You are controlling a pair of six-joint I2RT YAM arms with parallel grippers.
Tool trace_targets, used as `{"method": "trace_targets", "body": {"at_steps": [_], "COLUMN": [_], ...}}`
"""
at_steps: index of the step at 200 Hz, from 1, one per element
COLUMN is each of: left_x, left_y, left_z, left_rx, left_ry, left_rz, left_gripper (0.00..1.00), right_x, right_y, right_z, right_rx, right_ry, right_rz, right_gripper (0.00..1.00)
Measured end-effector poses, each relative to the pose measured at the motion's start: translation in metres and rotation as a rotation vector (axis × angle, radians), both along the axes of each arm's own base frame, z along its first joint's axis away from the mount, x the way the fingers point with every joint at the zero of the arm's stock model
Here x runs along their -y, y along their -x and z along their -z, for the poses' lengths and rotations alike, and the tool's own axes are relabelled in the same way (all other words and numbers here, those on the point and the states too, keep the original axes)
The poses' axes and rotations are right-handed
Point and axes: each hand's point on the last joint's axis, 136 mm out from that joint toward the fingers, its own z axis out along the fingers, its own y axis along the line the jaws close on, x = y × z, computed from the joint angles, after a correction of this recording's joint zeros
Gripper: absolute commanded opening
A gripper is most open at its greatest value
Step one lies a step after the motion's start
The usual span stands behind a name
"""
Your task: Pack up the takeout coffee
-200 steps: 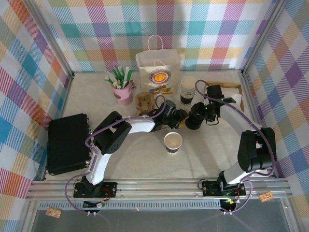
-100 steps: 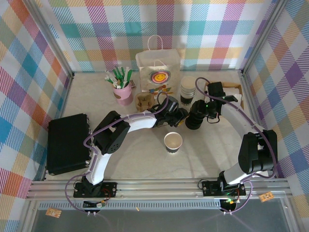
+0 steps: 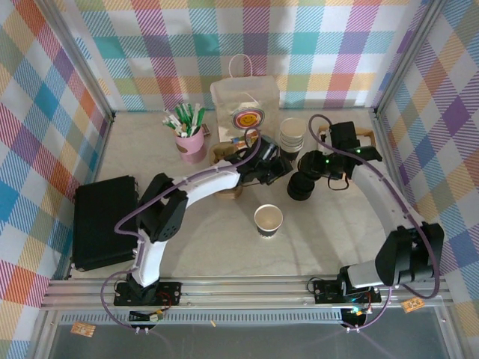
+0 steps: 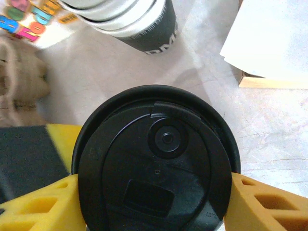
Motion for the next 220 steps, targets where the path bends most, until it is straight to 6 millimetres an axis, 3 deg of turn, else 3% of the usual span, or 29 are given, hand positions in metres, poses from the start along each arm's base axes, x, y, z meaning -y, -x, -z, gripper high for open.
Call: {"method": "trace_targets", "body": {"at_steps": [26, 45, 62, 81, 101, 130, 171, 220], "left_x": [-0.027, -0.054, -0.081, -0.112, -0.146, -0.184, -0.21, -0.227], "left_y": [0.005, 0.01, 0.014, 0.016, 0.026, 0.048, 0.077, 0.093], "left_z": [-0.057, -0.086, -0.103, -0.116, -0.118, -0.105, -0.085, -0.077], "left_rx": [0.115, 0.196, 0.249, 0.289, 0.309, 0.299, 0.263, 0.252], "left_ry": [-0.047, -0.115, -0.187, -0.256, -0.327, -0.423, -0.488, -0.513], "left_rz": [0.017, 0.031, 0.043, 0.045, 0.051, 0.063, 0.092, 0.084], "left_gripper": [0.48, 0.49, 0.5, 0.5, 0.52, 0.53, 0.55, 0.55], "right_x": [-0.01, -0.035, -0.062, -0.091, -0.112, -0.12, -0.126, -0.139], "right_y": [0.019, 0.043, 0.063, 0.084, 0.102, 0.111, 0.125, 0.141], "right_z": [-0.035, -0.051, -0.053, -0.039, -0.022, -0.008, 0.011, 0.028], "right_rx": [0.073, 0.112, 0.115, 0.072, 0.025, -0.003, -0.044, -0.075], "right_ry": [-0.023, -0.032, -0.022, 0.017, 0.073, 0.139, 0.236, 0.312], "right_rz": [-0.03, -0.122, -0.227, -0.357, -0.468, -0.533, -0.613, -0.718], "right_gripper": [0.41, 0.4, 0.41, 0.41, 0.41, 0.41, 0.42, 0.43]}}
